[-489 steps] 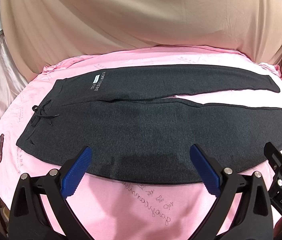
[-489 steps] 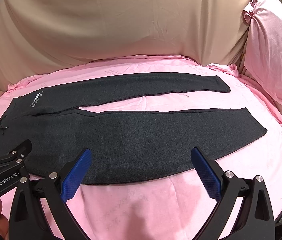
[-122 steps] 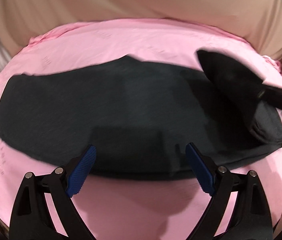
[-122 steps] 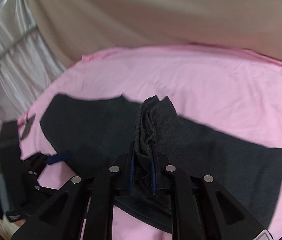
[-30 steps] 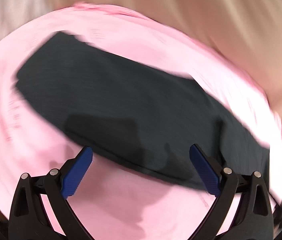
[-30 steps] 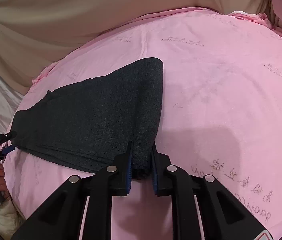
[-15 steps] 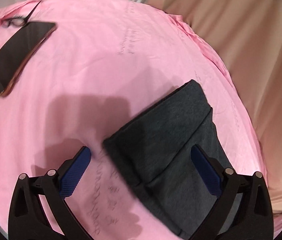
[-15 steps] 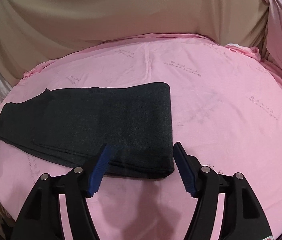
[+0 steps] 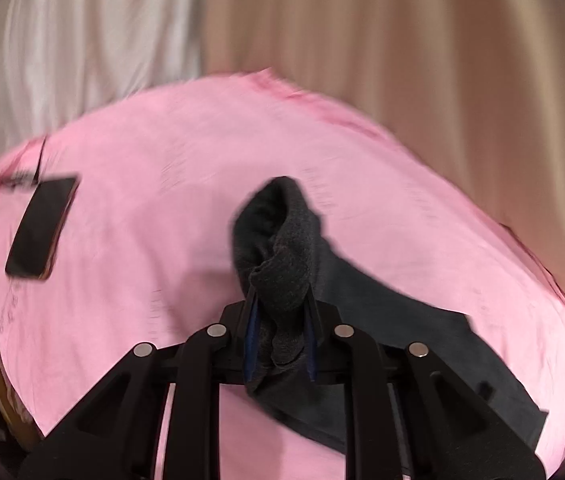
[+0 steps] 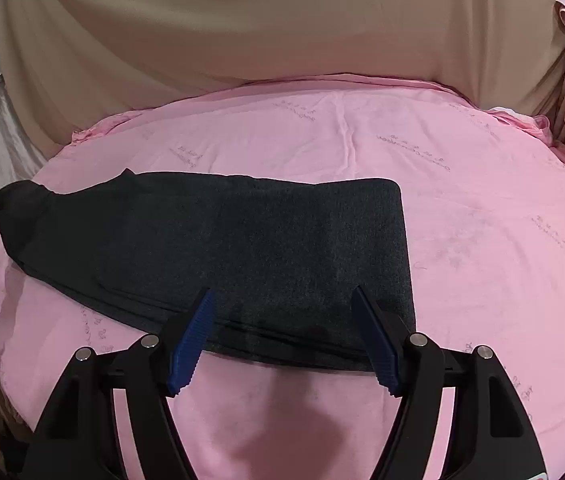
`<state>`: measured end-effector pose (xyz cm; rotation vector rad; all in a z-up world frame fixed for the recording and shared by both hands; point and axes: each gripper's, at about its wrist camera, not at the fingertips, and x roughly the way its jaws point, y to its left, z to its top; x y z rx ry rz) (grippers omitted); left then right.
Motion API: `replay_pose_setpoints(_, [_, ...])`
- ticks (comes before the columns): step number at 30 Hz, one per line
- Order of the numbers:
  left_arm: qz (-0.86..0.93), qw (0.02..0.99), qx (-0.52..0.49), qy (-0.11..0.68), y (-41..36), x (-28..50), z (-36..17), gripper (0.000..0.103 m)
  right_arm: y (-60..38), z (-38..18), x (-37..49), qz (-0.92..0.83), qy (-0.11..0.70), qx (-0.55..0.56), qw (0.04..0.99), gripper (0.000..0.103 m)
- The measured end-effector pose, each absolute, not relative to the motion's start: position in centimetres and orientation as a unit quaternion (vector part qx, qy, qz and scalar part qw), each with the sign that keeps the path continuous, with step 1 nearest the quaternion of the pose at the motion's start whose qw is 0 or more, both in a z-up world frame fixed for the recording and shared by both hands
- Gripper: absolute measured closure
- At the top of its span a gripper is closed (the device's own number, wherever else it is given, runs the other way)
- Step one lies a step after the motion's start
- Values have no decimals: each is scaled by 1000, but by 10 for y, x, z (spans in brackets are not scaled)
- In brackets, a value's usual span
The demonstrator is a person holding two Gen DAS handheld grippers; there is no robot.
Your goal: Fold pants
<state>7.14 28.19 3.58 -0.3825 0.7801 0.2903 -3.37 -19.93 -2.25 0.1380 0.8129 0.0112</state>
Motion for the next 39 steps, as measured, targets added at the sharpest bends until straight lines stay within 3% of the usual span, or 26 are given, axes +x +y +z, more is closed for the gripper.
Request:
replay_pose_setpoints(6, [85,924,-116,354,191,77,76,86,-216,-21,-42,10,388,91,917,34])
replay_pose_setpoints(15, [-7,933,-56,355,65,78,91,86,-253,-21,-59,-1,372,123,920,34])
replay_pose_setpoints(26, [-109,897,27,427,-100,55,18,85,-300,-34,-77,-20,366,180,913,34])
replay_pose_setpoints(31, [-102,886,42,451,-122,54,-13,85,-310,-38,-80,-28,367,191,910,34])
replay_pose_setpoints(39, [-101,885,51,452,-125,49,-18,85,-308,-41,-73,-26,374,190,908,34])
